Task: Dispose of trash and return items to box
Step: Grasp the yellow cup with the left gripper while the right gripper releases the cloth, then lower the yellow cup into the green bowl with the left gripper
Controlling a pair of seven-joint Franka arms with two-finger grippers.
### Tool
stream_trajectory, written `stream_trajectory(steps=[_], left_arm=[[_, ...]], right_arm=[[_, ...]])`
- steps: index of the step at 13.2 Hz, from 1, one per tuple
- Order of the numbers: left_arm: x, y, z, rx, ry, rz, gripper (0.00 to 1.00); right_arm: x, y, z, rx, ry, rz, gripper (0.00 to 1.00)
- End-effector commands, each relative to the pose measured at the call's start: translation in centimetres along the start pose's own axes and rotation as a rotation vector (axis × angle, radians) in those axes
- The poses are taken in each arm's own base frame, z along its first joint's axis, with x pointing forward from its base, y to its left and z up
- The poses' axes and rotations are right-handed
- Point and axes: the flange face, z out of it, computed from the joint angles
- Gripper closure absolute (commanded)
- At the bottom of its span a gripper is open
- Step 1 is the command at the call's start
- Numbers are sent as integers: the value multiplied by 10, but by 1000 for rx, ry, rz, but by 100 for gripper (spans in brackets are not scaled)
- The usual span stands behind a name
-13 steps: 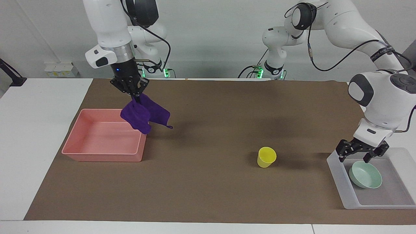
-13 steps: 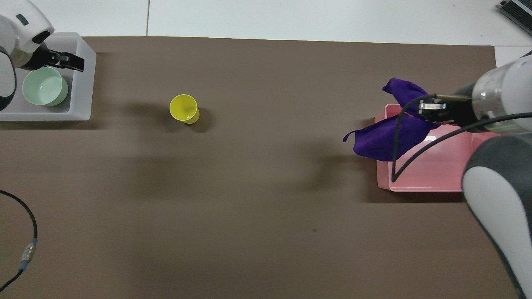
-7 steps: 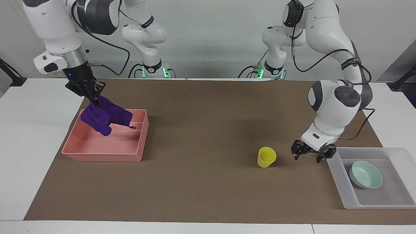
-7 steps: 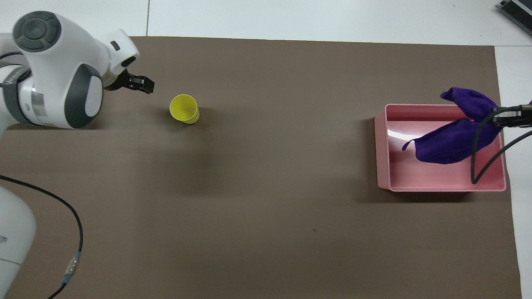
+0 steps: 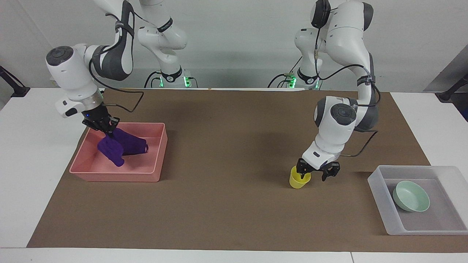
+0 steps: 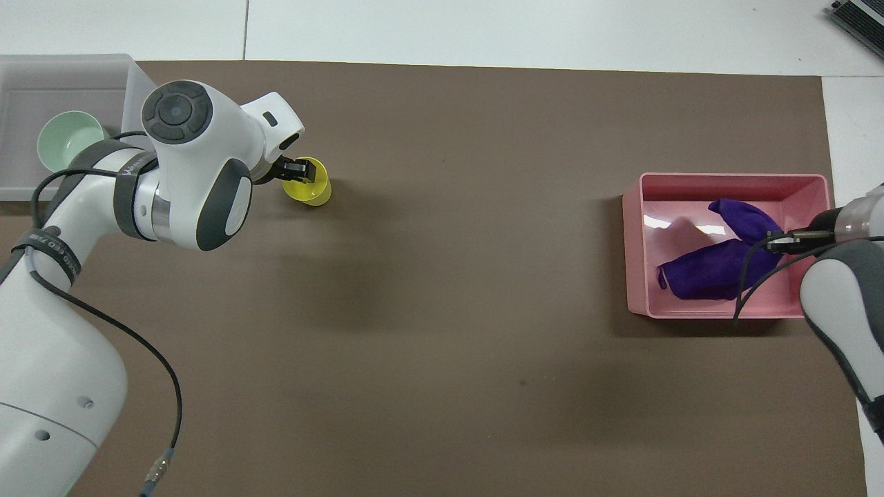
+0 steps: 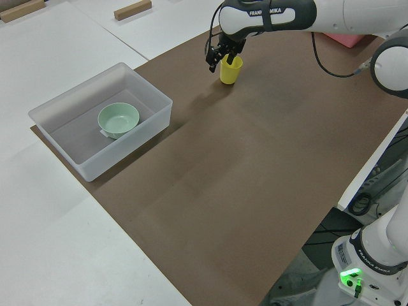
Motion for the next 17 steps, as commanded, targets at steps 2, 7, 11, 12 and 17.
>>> stream_trajectory(steps=[2, 7, 11, 12, 17], left_arm=[[-16, 2, 5, -39, 34, -66, 100], [-13, -20, -26, -36, 31, -100, 100], [7, -97, -86, -20, 74, -192, 100], [13, -124, -93, -11, 83, -197, 100], [22, -253, -114, 32, 152, -197, 100]], right_arm=[[0, -33, 48, 8, 32, 35, 100], [4, -37, 60, 7, 45, -3, 28], [11, -38, 32, 4, 56, -13, 0], [14, -42, 13, 7, 47, -17, 0], [11, -76, -46, 8, 1, 86, 0]])
